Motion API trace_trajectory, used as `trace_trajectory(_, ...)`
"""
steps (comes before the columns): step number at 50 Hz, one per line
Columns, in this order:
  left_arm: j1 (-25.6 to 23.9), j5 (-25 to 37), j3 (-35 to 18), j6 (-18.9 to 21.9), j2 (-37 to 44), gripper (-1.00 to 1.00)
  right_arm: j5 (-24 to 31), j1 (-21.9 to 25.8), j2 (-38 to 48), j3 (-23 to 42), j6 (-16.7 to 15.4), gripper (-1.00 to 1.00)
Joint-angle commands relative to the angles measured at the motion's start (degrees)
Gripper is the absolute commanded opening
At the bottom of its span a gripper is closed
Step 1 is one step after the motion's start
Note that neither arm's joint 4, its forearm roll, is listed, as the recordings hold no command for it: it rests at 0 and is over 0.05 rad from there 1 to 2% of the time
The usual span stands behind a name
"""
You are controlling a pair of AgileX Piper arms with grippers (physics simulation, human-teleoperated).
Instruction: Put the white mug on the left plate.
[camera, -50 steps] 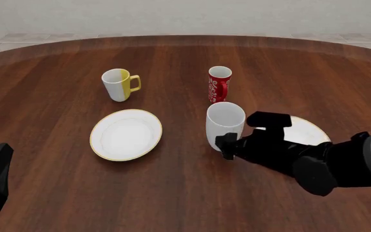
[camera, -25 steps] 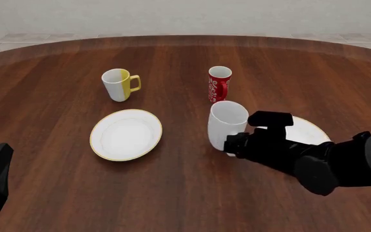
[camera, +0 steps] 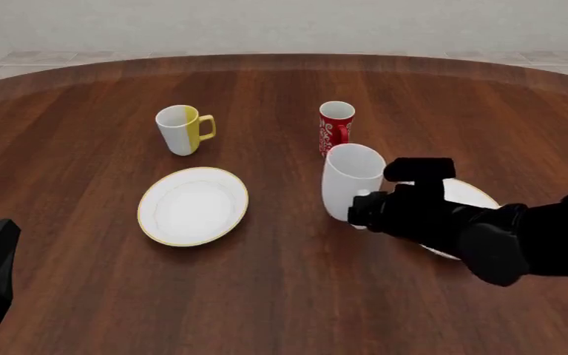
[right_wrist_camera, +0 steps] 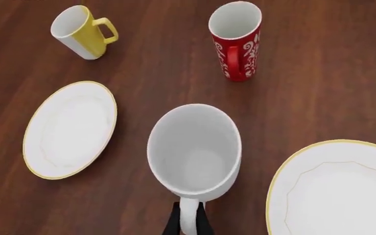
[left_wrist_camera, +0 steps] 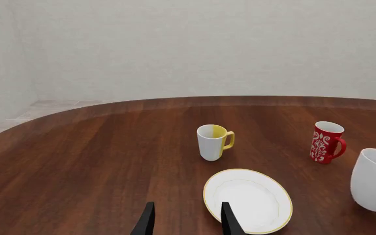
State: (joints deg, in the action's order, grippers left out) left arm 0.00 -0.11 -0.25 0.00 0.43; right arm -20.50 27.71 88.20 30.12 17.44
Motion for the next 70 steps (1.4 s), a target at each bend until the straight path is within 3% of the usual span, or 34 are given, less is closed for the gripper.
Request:
trace_trajectory(1, 0.01, 0.00, 0.00, 0.00, 0.01, 1.00, 5.29, 0.30, -3.22, 4.49, -3.66, -1.00)
trace_trajectory(11, 0.00, 0.00, 0.00, 0.00, 0.00, 1.00, 10.43, 1.31, -4.34, 10.36, -6.66, -1.00)
trace_trajectory(26, -0.01, 0.00, 0.00, 0.00, 0.01, 1.00, 15.17, 4.98, -3.25, 19.57, -8.17, -1.00)
trace_trajectory(70, -0.01, 0.00, 0.00, 0.00, 0.01, 1.00, 19.88, 18.27, 11.47, 41.84, -11.21, -1.00)
